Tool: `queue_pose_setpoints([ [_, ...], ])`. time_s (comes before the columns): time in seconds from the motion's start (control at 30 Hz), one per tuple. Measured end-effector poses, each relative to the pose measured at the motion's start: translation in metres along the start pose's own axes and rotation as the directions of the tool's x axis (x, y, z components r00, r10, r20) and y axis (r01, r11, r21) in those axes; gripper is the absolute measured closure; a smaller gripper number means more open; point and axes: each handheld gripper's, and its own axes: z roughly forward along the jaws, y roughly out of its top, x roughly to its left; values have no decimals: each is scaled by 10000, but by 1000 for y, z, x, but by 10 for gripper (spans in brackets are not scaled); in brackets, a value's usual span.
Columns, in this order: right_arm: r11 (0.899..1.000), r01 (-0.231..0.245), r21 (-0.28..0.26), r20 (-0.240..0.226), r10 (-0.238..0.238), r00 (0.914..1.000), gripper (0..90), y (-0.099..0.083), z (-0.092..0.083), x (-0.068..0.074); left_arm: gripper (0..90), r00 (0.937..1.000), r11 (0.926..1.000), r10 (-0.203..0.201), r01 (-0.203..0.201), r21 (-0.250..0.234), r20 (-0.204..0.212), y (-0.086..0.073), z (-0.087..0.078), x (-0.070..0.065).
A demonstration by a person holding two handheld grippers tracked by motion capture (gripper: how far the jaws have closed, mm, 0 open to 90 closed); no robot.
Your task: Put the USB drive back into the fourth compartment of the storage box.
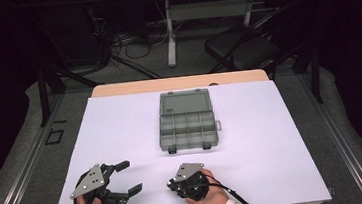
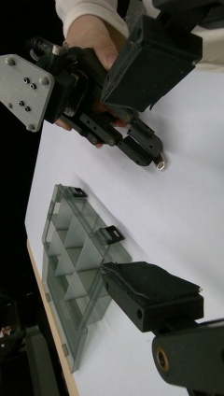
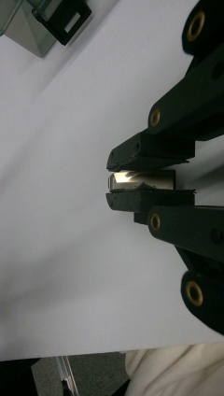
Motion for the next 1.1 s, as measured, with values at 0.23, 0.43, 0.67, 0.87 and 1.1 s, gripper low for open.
queue_pose_setpoints([
  [0.23,9998,-186,-74,-126,185,9997,794,2,-4,-2,158,10000,10000,-29,29,-9,20,0,0,0],
  [0.43,9994,-247,-223,-116,245,9996,794,3,-9,-3,158,10000,10000,-36,36,-13,19,0,0,0],
  [0.67,9984,-353,-435,-52,351,9994,794,6,-17,-6,158,10000,10000,-35,35,-22,15,0,0,0],
  [0.87,9967,-511,-634,33,514,9987,795,8,-25,-10,158,10000,10000,-40,40,-28,13,0,0,0],
  [1.1,9947,-645,-796,119,657,9978,794,10,-31,-13,158,10000,10000,-63,63,-21,39,0,0,1],
])
